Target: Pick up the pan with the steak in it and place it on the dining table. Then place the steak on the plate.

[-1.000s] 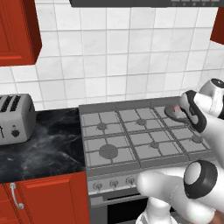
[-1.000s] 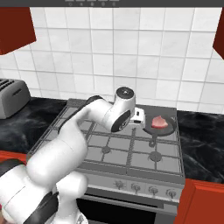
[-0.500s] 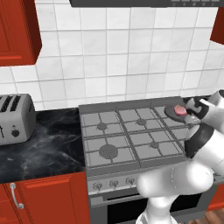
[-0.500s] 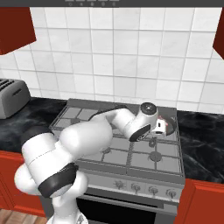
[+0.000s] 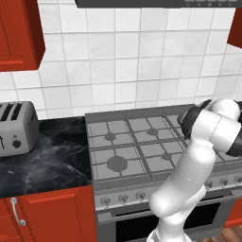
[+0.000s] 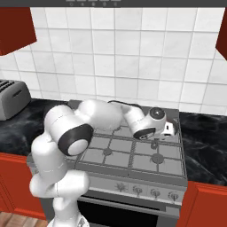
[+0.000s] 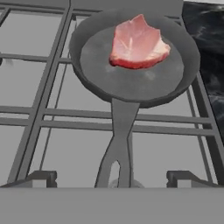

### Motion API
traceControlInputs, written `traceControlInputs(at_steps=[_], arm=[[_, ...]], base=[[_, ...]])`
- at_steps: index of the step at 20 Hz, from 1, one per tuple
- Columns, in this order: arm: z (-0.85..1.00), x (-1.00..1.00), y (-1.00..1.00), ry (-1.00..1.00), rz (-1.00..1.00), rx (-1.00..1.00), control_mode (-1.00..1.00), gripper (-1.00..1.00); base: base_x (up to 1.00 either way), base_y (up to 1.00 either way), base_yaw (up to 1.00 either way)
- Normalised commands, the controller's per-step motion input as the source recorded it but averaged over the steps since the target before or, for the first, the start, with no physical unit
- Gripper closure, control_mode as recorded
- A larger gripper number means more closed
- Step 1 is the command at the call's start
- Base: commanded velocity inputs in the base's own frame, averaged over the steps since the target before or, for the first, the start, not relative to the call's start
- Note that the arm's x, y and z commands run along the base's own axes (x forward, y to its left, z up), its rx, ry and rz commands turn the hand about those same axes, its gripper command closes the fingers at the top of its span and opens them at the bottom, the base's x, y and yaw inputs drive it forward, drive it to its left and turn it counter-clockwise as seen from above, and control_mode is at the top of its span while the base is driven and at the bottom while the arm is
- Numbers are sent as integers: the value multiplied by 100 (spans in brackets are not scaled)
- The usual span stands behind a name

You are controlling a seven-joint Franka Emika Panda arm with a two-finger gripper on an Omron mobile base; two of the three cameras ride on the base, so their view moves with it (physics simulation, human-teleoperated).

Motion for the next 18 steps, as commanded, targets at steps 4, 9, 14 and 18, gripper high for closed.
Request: traceControlInputs(at_steps=[4,9,14,18], arm=[[-2,2,0,1,-1,0,-100,-100],[-20,19,0,1,0,0,-100,-100],[-22,21,3,1,-1,0,-100,-100],[-7,5,1,1,0,-1,-100,-100]], base=[[0,0,0],[0,0,0],[0,0,0],[0,0,0]])
